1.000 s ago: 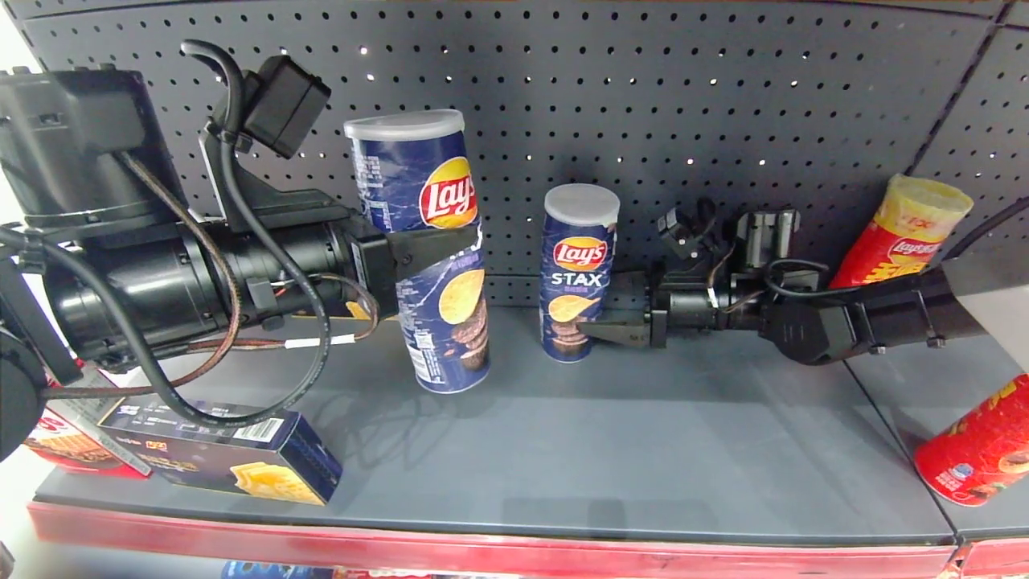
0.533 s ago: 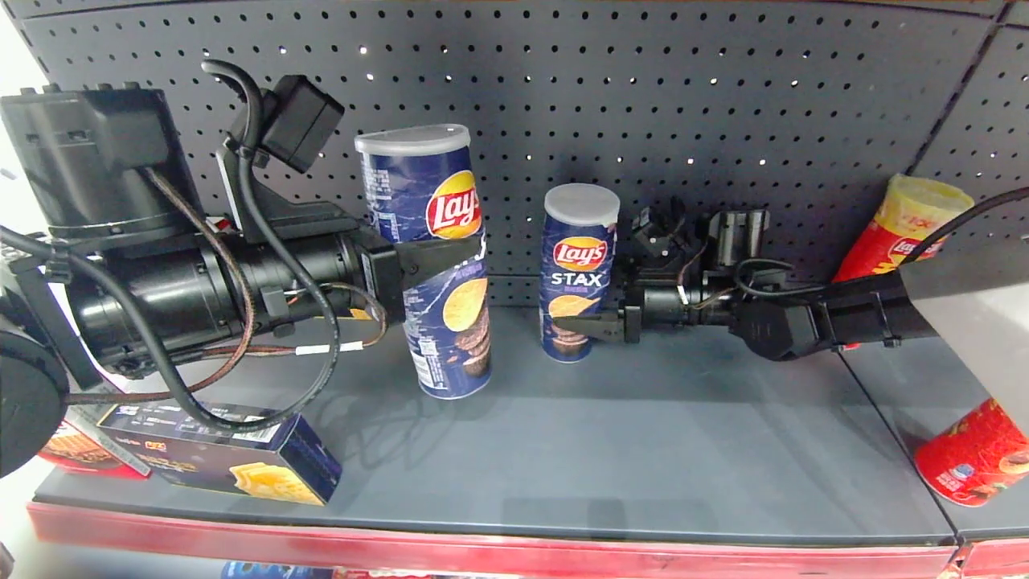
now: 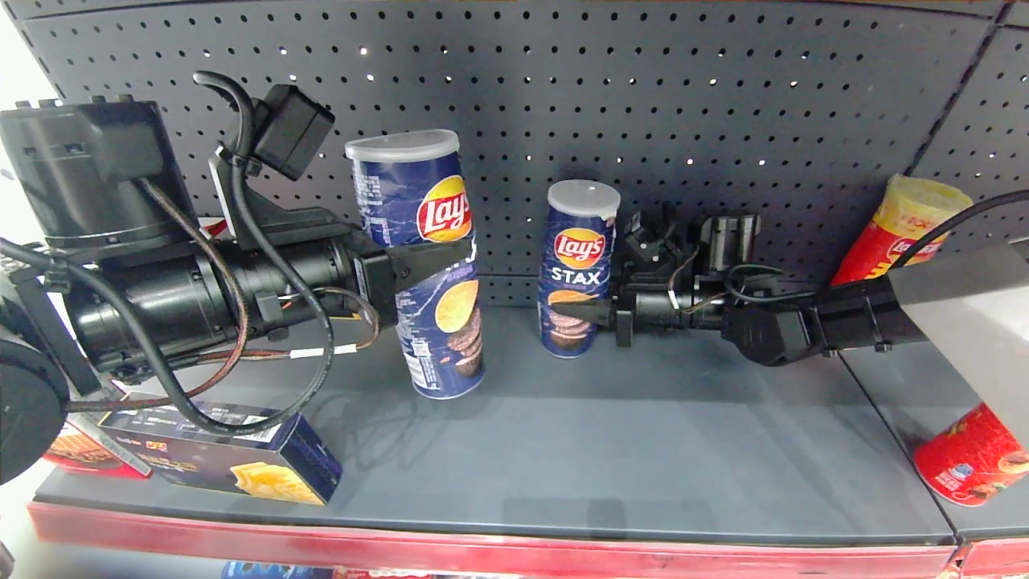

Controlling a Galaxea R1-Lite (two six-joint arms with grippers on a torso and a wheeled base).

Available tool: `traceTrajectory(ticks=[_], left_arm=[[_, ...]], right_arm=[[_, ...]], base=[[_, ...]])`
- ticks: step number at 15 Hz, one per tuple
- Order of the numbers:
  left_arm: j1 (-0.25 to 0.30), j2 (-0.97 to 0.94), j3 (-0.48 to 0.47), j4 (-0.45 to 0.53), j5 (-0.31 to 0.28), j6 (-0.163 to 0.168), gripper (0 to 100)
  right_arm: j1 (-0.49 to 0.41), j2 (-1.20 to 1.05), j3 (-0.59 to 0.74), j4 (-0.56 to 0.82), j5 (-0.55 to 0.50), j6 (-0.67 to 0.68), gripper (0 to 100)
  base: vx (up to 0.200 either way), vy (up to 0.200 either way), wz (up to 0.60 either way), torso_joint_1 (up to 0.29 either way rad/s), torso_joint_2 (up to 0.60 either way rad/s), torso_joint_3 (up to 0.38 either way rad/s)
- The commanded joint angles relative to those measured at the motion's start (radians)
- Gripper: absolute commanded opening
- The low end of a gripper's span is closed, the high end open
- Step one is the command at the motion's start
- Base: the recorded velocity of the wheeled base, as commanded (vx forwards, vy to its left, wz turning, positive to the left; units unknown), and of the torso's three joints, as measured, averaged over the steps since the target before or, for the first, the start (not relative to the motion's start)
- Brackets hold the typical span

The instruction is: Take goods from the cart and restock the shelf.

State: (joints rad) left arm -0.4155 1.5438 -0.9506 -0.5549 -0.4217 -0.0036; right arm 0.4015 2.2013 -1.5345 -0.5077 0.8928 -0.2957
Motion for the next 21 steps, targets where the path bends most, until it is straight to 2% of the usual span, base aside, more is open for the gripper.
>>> traceTrajectory(ticks=[1,4,7,11,14,16,21], left_arm=[[0.003,-0.004,0.000,0.001,0.000,-0.001,0],[0.003,-0.013,0.000,0.007,0.000,-0.001,0],[0.001,-0.025,0.001,0.010,0.001,-0.001,0],[0.000,-0.027,0.001,0.009,0.004,-0.001,0],[0.001,-0.027,0.000,0.010,0.006,-0.001,0],[0.001,-0.027,0.000,0.009,0.009,-0.001,0],[0.003,-0.044,0.003,0.012,0.009,-0.001,0]], right_arm=[[0.003,-0.035,0.040,-0.009,-0.002,0.000,0],[0.010,-0.127,0.149,-0.049,-0.017,0.000,0],[0.011,-0.250,0.320,-0.115,-0.017,0.003,0],[0.073,-0.393,0.623,-0.285,-0.021,0.006,0],[0.137,-0.417,0.760,-0.400,-0.074,0.004,0],[0.152,-0.408,0.815,-0.451,-0.075,0.003,0],[0.166,-0.410,0.878,-0.462,-0.074,-0.003,0]], base=[[0.000,0.000,0.00,0.000,0.00,0.000],[0.000,0.000,0.00,0.000,0.00,0.000],[0.000,0.000,0.00,0.000,0.00,0.000],[0.000,0.000,0.00,0.000,0.00,0.000],[0.000,0.000,0.00,0.000,0.00,0.000],[0.000,0.000,0.00,0.000,0.00,0.000],[0.000,0.000,0.00,0.000,0.00,0.000]])
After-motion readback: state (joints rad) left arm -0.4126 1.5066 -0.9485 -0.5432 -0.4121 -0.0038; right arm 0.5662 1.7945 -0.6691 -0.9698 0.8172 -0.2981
